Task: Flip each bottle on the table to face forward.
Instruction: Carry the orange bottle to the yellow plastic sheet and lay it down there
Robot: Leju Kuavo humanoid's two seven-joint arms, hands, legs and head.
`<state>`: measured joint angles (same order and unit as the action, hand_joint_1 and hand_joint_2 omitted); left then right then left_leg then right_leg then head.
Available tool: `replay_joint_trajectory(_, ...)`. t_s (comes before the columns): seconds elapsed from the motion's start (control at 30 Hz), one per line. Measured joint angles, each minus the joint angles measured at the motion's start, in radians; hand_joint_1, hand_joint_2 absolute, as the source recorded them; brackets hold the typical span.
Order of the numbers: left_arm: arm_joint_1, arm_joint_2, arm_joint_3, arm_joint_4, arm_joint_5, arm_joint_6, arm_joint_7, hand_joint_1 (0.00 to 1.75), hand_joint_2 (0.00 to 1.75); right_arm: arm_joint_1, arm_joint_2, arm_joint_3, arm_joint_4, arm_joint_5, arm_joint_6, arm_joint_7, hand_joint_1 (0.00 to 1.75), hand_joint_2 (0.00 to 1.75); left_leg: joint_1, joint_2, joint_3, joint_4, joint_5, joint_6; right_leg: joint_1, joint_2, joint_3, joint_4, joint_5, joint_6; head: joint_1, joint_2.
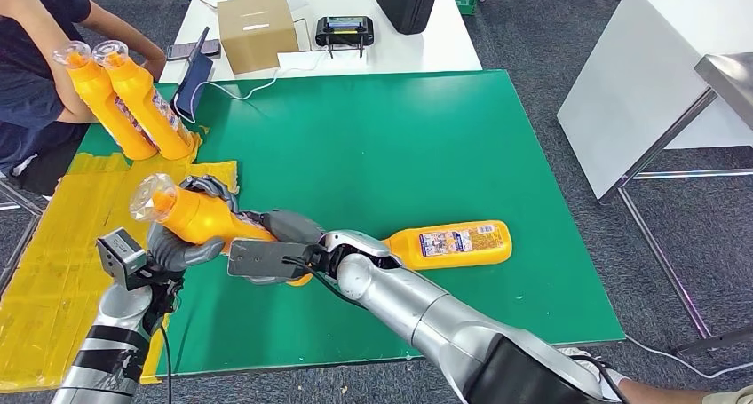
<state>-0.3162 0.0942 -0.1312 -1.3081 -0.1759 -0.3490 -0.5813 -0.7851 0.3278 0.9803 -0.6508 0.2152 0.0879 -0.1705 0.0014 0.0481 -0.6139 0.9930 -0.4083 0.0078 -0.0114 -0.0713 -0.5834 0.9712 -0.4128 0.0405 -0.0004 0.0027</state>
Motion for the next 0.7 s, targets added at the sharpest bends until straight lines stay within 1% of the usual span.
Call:
replay_joint_trajectory(0.03, 0.0, 0.0, 0.0, 0.0, -0.003, 0.003, 0.001, 1.75, 1.75, 0.0, 0.0, -0.001, 0.0, 0.004, -0.005, 0.0, 0.24, 1.75, 0.0, 0.0, 0.0, 0.0, 0.0, 0.0, 0.0, 0.0, 0.0, 0.0, 0.0, 0.0, 0.0, 0.0)
replay_joint_trajectory(0.07, 0.0, 0.001, 0.0, 0.0, -0.01, 0.01, 0.003, 1.75, 1.75, 0.001, -0.001, -0.003, -0.002, 0.01, -0.013, 0.0, 0.0, 1.75, 0.0, 0.0, 0.0, 0.0, 0.0, 0.0, 0.0, 0.0, 0.0, 0.0, 0.0, 0.0, 0.0, 0.0)
replay_joint_trajectory(0.13, 0.0, 0.004, 0.0, -0.001, -0.043, 0.042, 0.013, 1.75, 1.75, 0.001, -0.004, -0.012, -0.012, 0.024, -0.032, 0.001, 0.0, 0.87, 0.0, 0.0, 0.0, 0.0, 0.0, 0.0, 0.0, 0.0, 0.0, 0.0, 0.0, 0.0, 0.0, 0.0)
replay_joint_trajectory(0.2, 0.0, 0.011, 0.001, -0.004, -0.102, 0.095, 0.026, 1.75, 1.75, 0.001, -0.014, -0.029, -0.031, 0.033, -0.044, 0.002, 0.0, 0.0, 0.0, 0.0, 0.0, 0.0, 0.0, 0.0, 0.0, 0.0, 0.0, 0.0, 0.0, 0.0, 0.0, 0.0)
replay_joint_trajectory(0.27, -0.001, 0.028, 0.009, -0.007, -0.189, 0.168, 0.042, 1.75, 1.75, 0.001, -0.036, -0.055, -0.058, 0.041, -0.049, 0.006, 0.0, 0.0, 0.0, 0.0, 0.0, 0.0, 0.0, 0.0, 0.0, 0.0, 0.0, 0.0, 0.0, 0.0, 0.0, 0.0)
replay_joint_trajectory(0.3, -0.001, 0.039, 0.014, -0.008, -0.254, 0.219, 0.051, 1.75, 1.75, 0.001, -0.05, -0.07, -0.075, 0.047, -0.05, 0.008, 0.0, 0.0, 0.0, 0.0, 0.0, 0.0, 0.0, 0.0, 0.0, 0.0, 0.0, 0.0, 0.0, 0.0, 0.0, 0.0)
replay_joint_trajectory(0.4, 0.003, 0.075, 0.029, -0.012, -0.508, 0.421, 0.085, 1.75, 1.75, 0.0, -0.099, -0.121, -0.122, 0.07, -0.051, 0.016, 0.0, 0.0, 0.0, 0.0, 0.0, 0.0, 0.0, 0.0, 0.0, 0.0, 0.0, 0.0, 0.0, 0.0, 0.0, 0.0)
replay_joint_trajectory(0.47, 0.017, 0.095, 0.038, -0.023, -0.656, 0.525, 0.109, 1.75, 1.75, 0.0, -0.136, -0.154, -0.148, 0.084, -0.048, 0.02, 0.0, 0.0, 0.0, 0.0, 0.0, 0.0, 0.0, 0.0, 0.0, 0.0, 0.0, 0.0, 0.0, 0.0, 0.0, 0.0)
replay_joint_trajectory(0.53, 0.037, 0.109, 0.046, -0.035, -0.744, 0.582, 0.127, 1.75, 1.75, 0.001, -0.176, -0.187, -0.169, 0.093, -0.044, 0.021, 0.0, 0.0, 0.0, 0.0, 0.0, 0.0, 0.0, 0.0, 0.0, 0.0, 0.0, 0.0, 0.0, 0.0, 0.0, 0.0)
replay_joint_trajectory(0.7, 0.08, 0.124, 0.052, -0.055, -0.838, 0.646, 0.155, 1.75, 1.75, 0.011, -0.255, -0.249, -0.202, 0.109, -0.027, 0.018, 0.0, 0.0, -0.001, -0.001, 0.0, 0.0, 0.0, 0.0, -0.001, 0.0, 0.0, 0.0, 0.0, 0.0, 0.0, 0.0)
